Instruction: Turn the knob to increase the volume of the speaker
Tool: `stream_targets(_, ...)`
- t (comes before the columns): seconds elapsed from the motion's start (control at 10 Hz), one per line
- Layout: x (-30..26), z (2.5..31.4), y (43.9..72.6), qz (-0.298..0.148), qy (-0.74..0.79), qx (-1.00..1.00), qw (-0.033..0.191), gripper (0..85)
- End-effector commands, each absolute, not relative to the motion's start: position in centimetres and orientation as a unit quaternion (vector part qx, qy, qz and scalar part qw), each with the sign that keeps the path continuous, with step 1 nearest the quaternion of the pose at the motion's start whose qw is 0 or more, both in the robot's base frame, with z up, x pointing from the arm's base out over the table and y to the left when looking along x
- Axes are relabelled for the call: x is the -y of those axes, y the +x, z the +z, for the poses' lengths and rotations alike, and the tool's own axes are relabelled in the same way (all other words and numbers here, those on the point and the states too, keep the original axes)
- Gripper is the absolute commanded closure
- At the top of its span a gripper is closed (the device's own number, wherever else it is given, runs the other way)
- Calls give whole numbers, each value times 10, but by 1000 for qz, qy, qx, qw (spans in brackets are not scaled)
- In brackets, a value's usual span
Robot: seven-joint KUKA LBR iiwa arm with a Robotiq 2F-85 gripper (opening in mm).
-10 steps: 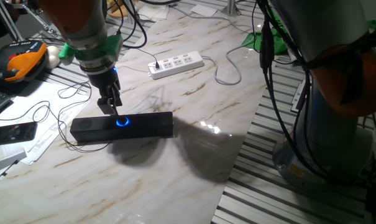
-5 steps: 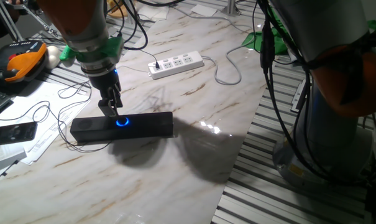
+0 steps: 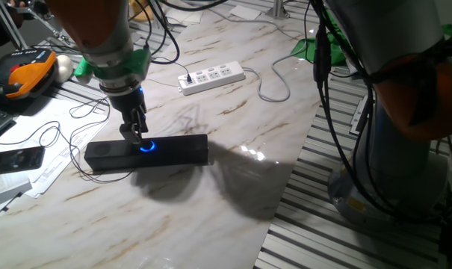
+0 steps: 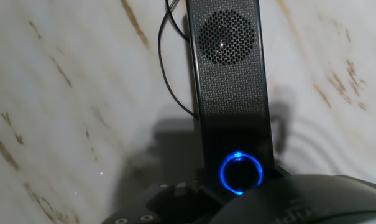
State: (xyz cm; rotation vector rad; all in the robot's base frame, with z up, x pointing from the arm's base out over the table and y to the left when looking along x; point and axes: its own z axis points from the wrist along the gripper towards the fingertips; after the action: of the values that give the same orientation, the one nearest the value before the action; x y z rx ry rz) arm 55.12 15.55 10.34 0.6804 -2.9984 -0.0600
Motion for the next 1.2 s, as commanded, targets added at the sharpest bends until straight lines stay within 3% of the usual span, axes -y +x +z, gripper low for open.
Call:
stream_targets(0.0,-155,101,552,-20,221,975,31,340)
stream_targets(1.1,-153,96,554,-24,221,974,31,340)
